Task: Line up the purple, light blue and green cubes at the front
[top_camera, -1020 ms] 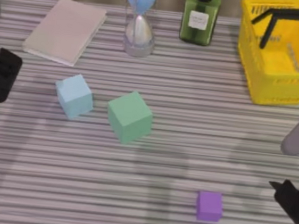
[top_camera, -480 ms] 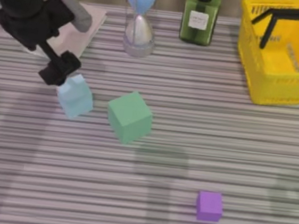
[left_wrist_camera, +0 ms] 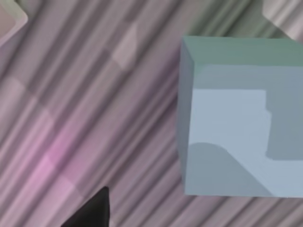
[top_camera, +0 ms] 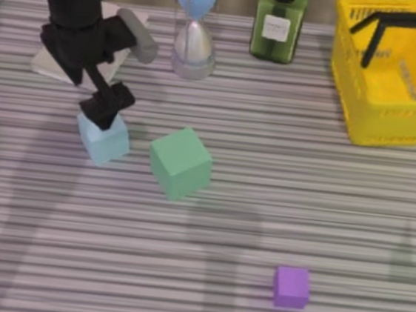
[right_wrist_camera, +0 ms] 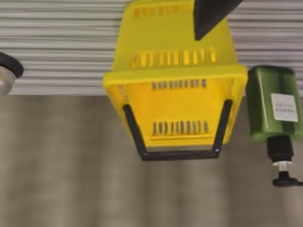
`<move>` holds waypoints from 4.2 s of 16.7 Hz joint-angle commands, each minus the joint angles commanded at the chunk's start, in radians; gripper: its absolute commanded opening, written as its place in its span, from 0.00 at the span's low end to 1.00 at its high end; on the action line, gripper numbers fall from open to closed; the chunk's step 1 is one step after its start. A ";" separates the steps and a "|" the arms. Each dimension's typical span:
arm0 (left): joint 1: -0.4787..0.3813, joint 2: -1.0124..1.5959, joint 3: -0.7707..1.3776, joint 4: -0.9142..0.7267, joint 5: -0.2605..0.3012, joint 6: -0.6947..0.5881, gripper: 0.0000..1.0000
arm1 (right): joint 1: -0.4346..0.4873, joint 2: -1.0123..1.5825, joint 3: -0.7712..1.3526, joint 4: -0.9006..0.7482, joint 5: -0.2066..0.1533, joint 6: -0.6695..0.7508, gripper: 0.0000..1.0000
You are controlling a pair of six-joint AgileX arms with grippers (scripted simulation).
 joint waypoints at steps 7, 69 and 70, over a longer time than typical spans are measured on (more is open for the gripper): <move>0.002 0.010 -0.036 0.042 0.000 0.002 1.00 | 0.000 0.000 0.000 0.000 0.000 0.000 1.00; -0.632 -0.279 -0.411 0.136 0.003 -0.054 0.00 | 0.000 0.000 0.000 0.000 0.000 0.000 1.00; -0.644 -0.286 -0.419 0.139 0.003 -0.055 0.00 | 0.000 0.000 0.000 0.000 0.000 0.000 1.00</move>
